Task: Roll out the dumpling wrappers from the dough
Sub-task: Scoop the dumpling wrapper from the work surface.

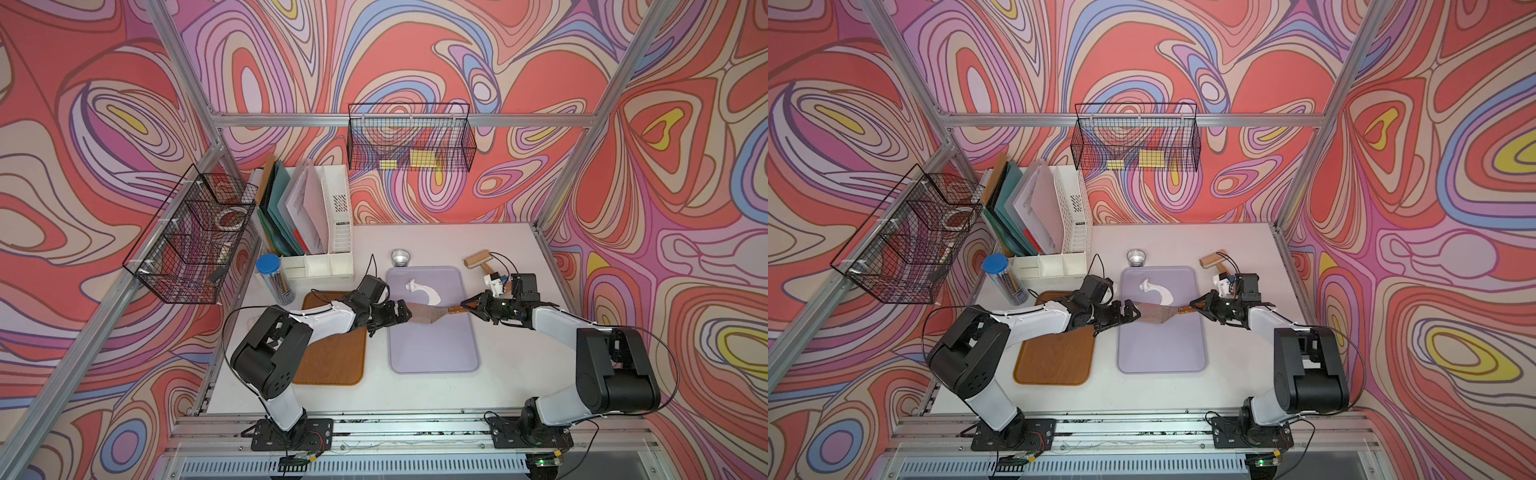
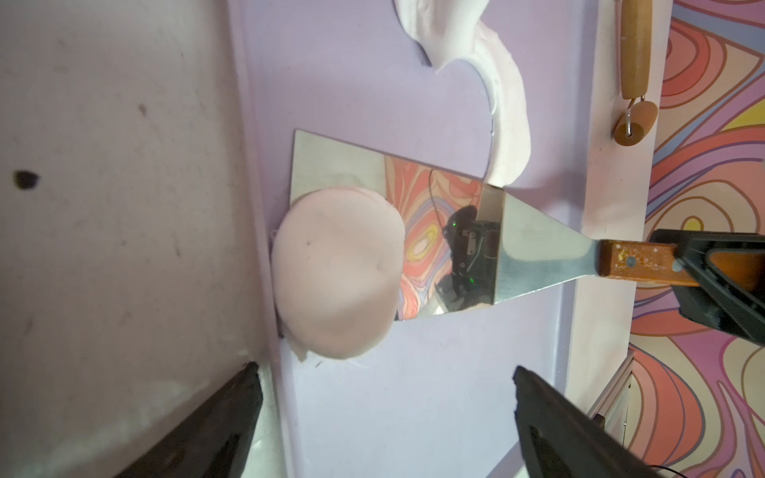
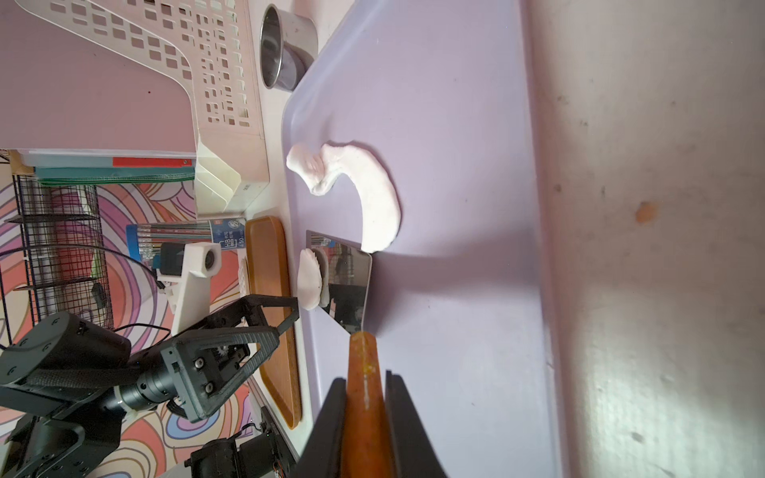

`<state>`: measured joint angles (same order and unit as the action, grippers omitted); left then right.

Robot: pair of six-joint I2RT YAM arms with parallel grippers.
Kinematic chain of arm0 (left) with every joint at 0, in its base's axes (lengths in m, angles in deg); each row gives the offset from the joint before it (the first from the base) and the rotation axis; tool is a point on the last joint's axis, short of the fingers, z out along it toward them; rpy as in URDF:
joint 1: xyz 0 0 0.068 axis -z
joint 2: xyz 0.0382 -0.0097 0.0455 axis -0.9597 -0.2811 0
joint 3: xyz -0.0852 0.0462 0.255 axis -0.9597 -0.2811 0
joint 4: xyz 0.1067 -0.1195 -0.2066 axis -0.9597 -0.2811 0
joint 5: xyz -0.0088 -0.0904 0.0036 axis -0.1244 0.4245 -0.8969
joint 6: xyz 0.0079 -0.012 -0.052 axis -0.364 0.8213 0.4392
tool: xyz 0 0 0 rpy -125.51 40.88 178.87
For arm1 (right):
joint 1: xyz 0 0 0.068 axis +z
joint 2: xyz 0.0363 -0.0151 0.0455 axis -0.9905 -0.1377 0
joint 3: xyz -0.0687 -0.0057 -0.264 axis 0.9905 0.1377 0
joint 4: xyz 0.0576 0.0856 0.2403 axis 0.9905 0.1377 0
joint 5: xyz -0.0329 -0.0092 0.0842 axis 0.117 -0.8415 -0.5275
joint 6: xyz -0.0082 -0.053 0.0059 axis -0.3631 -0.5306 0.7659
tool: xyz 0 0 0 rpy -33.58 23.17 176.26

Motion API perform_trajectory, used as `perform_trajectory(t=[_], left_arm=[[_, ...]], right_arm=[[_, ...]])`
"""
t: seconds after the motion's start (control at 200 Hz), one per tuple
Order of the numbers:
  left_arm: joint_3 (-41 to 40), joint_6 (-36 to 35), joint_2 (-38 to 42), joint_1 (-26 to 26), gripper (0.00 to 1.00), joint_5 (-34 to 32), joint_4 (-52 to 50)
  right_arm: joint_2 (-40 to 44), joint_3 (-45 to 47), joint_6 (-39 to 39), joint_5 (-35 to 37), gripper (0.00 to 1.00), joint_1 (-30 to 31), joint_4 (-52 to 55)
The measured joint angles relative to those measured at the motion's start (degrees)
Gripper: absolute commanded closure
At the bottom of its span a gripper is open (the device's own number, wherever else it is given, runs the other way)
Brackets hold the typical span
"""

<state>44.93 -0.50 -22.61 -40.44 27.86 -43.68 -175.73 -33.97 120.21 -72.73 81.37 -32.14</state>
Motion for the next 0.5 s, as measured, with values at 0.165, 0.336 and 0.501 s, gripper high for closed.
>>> perform_trajectory(t=[0.165,0.336,0.501], left_arm=[[-0.02,-0.04,0.7,-0.02,0.0,-0.63,-0.35],[-0.02,-0.79,4.33,-0.55,0.0,-2.49,-2.08],[-0.13,-2.25,8.83,-2.67,0.0,-4.85,-4.24]], right_arm=[[-1.33,1.05,1.03,-1.33,1.0,0.04,-3.48],[-1.38,1.57,1.16,-2.49,1.0,-0.72,-4.52],[-1.07,2.71,1.53,-4.13,1.0,-2.69,-5.42]])
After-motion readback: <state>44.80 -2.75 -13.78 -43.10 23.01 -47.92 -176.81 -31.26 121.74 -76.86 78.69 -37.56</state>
